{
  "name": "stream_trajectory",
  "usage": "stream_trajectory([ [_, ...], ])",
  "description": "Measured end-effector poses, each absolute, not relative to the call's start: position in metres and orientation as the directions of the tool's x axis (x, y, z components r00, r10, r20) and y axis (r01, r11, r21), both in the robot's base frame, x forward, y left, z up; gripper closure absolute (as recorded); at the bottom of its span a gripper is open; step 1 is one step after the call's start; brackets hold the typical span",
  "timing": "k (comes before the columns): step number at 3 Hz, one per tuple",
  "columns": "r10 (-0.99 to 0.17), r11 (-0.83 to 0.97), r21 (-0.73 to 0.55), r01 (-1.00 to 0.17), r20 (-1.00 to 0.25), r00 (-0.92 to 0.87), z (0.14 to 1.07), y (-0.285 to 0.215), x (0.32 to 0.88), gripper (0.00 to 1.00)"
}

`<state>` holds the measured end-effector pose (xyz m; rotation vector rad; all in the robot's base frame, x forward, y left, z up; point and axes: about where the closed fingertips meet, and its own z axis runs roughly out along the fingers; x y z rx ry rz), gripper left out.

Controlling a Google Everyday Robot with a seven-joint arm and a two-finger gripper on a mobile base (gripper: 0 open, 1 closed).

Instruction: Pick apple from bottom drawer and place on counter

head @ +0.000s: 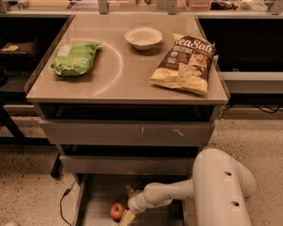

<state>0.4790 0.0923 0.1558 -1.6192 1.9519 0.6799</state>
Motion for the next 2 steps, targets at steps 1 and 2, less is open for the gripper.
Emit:
stream_trajectory([
  [1, -0.729, 0.165, 0.056, -0.985, -0.665, -0.160, 0.1549, 0.0923, 0.4786, 0.00],
  [2, -0.711, 0.174, 0.060, -0.983, -0.683, -0.168, 0.1491, 0.0948, 0.4776, 0.00],
])
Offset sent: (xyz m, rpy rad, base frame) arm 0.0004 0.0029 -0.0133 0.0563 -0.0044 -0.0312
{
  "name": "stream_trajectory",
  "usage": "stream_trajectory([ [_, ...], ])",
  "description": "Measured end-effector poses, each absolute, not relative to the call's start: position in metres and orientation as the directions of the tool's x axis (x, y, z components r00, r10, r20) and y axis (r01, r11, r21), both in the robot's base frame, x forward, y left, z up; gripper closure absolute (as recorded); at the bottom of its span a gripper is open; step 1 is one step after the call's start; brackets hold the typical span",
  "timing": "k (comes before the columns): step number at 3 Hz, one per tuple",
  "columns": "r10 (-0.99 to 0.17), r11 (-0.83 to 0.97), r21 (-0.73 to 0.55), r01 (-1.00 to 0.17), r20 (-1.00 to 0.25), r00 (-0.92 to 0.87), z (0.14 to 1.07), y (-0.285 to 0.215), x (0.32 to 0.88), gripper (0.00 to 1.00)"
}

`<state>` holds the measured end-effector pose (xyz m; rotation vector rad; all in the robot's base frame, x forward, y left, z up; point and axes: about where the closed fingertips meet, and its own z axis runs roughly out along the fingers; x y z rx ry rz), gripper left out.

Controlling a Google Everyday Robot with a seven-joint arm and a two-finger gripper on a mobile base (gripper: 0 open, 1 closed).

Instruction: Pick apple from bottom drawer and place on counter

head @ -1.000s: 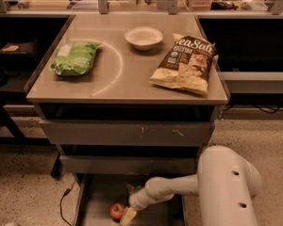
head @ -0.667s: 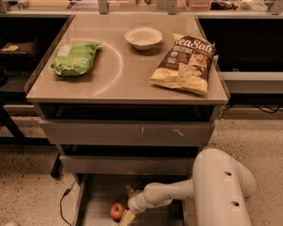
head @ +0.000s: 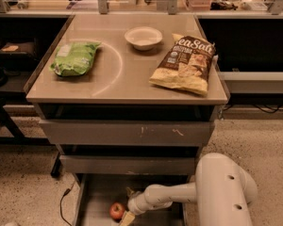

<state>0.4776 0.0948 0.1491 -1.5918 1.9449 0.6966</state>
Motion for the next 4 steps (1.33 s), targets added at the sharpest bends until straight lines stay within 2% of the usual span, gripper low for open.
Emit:
stream_trajectory([
  [2, -0.694, 0.173, 0.045, -0.984, -0.703, -0.154, 0.143, 0.101, 0.484, 0.00],
  [3, -0.715, 0.128, 0.058, -0.990, -0.687, -0.133, 0.171, 0.115, 0.476, 0.00],
  [4, -0.697, 0.144, 0.086, -0.986, -0.698, -0.163, 0.144, 0.110, 0.469, 0.00],
])
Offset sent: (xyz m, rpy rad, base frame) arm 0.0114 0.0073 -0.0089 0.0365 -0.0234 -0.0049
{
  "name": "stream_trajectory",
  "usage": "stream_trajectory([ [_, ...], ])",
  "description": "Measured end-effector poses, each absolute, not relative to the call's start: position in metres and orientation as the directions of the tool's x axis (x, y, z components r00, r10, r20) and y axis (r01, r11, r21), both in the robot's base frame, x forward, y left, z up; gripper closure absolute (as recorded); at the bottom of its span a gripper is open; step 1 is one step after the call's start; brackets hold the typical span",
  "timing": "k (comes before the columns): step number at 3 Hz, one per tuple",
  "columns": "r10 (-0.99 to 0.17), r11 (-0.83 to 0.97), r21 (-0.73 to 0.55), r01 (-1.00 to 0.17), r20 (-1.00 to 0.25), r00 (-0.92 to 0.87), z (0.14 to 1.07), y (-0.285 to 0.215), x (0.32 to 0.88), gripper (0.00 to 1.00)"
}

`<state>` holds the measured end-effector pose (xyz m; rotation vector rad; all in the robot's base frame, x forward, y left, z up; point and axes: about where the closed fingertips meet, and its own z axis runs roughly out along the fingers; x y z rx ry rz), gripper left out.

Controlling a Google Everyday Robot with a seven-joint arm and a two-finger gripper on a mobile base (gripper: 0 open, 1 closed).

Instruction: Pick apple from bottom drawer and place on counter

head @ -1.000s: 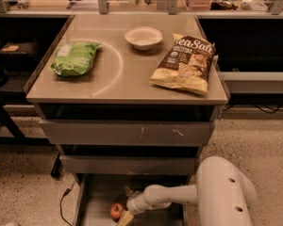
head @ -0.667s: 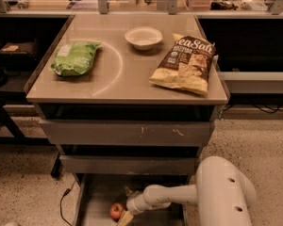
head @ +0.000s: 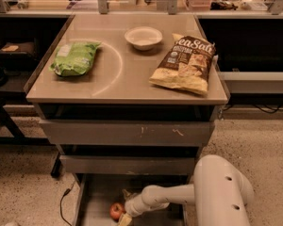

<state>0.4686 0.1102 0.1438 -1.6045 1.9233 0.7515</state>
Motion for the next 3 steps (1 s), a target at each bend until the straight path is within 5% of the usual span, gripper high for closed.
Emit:
stream_trajectory([
  [3, -0.661, 0.168, 0.112, -0.979, -0.724, -0.196, 0.122, 0.115, 0.466, 0.00],
])
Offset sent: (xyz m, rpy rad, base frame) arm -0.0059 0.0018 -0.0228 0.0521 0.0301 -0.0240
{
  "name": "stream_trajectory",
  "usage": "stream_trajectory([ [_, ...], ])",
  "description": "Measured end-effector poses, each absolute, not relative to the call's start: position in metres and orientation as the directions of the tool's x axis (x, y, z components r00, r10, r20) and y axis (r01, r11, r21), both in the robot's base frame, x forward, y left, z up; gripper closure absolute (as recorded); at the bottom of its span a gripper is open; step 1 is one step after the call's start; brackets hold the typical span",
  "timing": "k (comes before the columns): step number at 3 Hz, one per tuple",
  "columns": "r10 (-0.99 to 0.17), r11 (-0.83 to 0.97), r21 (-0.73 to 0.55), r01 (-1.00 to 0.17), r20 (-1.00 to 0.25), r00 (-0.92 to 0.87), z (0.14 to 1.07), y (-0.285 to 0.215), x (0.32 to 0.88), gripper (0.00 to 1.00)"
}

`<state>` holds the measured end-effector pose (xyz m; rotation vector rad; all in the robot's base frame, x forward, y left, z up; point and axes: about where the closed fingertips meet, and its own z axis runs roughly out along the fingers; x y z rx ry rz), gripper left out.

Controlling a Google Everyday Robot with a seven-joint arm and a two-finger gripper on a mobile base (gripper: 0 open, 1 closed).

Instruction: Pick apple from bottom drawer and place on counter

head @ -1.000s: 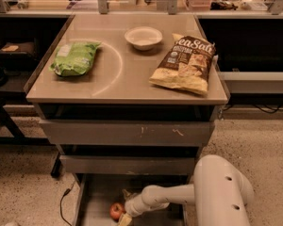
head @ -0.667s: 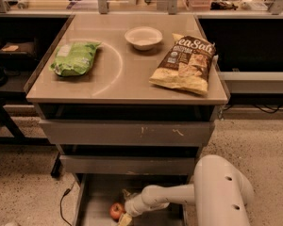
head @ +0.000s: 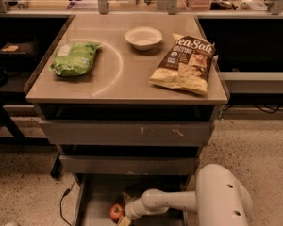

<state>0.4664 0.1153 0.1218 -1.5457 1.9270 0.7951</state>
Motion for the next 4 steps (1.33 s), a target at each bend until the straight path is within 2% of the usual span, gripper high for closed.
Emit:
stream_trajectory([
  [1, -0.660, 0.170, 0.113, -0.979, -0.724, -0.198, 0.1208, 0.1154, 0.4667, 0.18],
  [4, -0.660, 0.169, 0.113, -0.979, -0.724, -0.198, 0.1208, 0.1154, 0.4666, 0.88],
])
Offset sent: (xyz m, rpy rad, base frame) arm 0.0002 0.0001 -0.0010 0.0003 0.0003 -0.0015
